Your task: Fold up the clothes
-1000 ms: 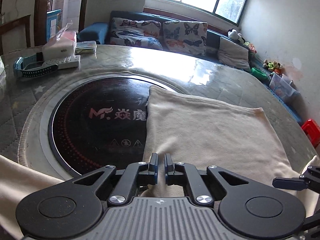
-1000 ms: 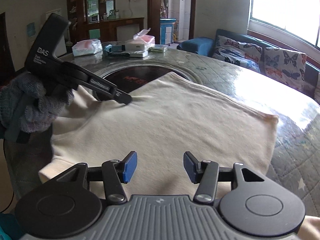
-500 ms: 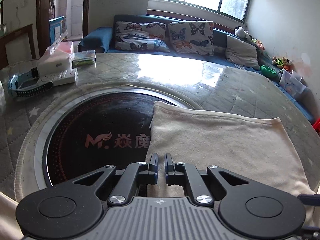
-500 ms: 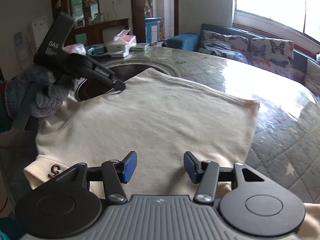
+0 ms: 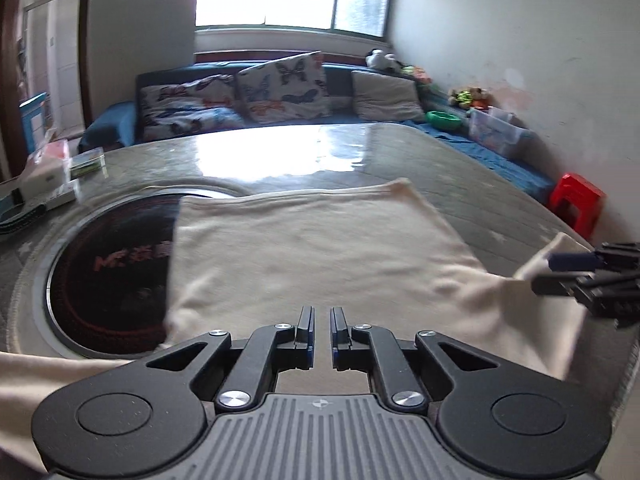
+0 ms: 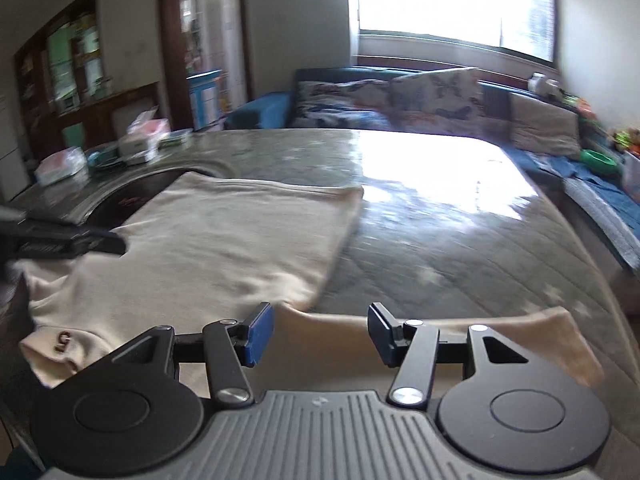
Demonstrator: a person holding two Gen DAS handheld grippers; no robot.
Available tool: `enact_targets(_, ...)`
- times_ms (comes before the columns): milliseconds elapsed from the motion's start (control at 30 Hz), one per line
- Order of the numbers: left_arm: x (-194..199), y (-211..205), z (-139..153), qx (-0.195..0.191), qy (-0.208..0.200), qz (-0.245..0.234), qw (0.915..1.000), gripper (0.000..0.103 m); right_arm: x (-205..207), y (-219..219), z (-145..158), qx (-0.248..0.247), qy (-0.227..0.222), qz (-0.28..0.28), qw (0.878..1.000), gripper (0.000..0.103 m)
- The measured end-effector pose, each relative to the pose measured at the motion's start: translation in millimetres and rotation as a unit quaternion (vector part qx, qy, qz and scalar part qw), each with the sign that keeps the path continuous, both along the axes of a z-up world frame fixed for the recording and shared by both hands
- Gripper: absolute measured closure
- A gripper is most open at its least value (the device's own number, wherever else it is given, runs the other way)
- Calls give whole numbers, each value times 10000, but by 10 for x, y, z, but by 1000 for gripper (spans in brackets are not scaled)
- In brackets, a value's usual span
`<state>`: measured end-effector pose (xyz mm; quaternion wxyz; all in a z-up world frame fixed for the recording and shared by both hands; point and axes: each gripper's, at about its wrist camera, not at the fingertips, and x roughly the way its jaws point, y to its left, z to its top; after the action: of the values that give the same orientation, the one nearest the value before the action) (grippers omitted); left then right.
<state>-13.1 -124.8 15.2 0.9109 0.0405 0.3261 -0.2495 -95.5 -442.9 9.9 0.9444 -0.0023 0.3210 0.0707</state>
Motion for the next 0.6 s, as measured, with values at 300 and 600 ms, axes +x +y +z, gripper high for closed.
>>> enact_targets(300,-337,-416,-80,-75,83,-626,9980,94,-291,-807,-153,21,-80,-1747,9846,51)
enact_targets(600,-473,-619,-138,86,60,-926,9957,94,-299,-1327,-338,580,9,-2692,9613,61)
